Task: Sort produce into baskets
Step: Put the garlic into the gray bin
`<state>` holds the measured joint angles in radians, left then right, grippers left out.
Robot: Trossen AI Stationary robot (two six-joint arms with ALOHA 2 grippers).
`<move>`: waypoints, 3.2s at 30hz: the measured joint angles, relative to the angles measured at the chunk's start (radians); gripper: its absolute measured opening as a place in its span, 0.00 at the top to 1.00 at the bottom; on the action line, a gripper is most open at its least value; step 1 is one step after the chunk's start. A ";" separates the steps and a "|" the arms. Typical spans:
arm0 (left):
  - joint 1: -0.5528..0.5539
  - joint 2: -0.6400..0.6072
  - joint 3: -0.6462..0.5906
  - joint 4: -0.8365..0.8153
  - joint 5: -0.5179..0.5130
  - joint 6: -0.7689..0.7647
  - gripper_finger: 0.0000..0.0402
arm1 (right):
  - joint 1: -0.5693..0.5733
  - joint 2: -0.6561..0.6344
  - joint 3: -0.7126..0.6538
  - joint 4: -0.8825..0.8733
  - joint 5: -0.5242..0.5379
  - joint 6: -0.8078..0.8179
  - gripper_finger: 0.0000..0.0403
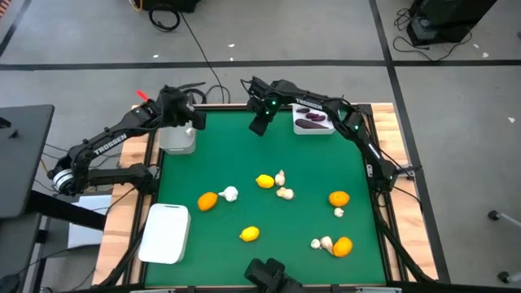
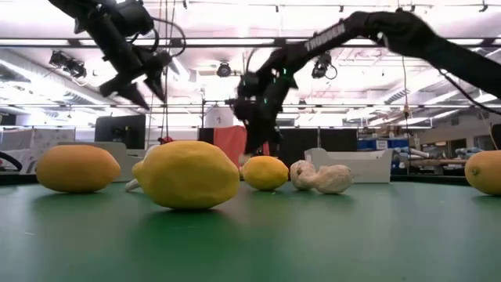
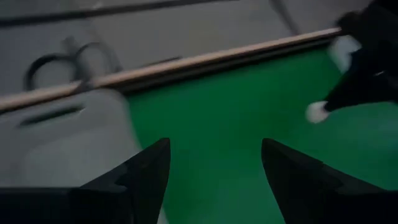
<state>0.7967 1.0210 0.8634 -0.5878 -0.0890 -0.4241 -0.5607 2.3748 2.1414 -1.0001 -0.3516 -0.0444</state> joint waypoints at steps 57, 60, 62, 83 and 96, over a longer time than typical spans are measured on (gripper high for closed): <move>-0.388 0.000 0.000 0.290 0.376 0.553 0.43 | 0.278 -0.301 0.002 0.356 -0.084 0.550 0.99; -0.388 0.000 0.000 0.291 0.375 0.552 0.43 | 0.285 -0.301 0.002 0.345 -0.049 0.549 0.99; -0.388 0.000 0.000 0.291 0.371 0.551 0.44 | 0.287 -0.301 0.002 0.335 -0.037 0.548 0.99; -0.354 -0.001 0.000 0.255 0.285 0.419 0.76 | 0.305 -0.301 0.002 0.221 0.130 0.593 0.80; -0.173 -0.002 0.000 -0.196 -0.124 0.283 0.75 | 0.315 -0.301 0.002 -0.081 0.328 0.567 0.55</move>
<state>0.6236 1.0191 0.8635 -0.7836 -0.2133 -0.1408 -0.2462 2.0739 2.1429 -1.0808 -0.0231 0.5225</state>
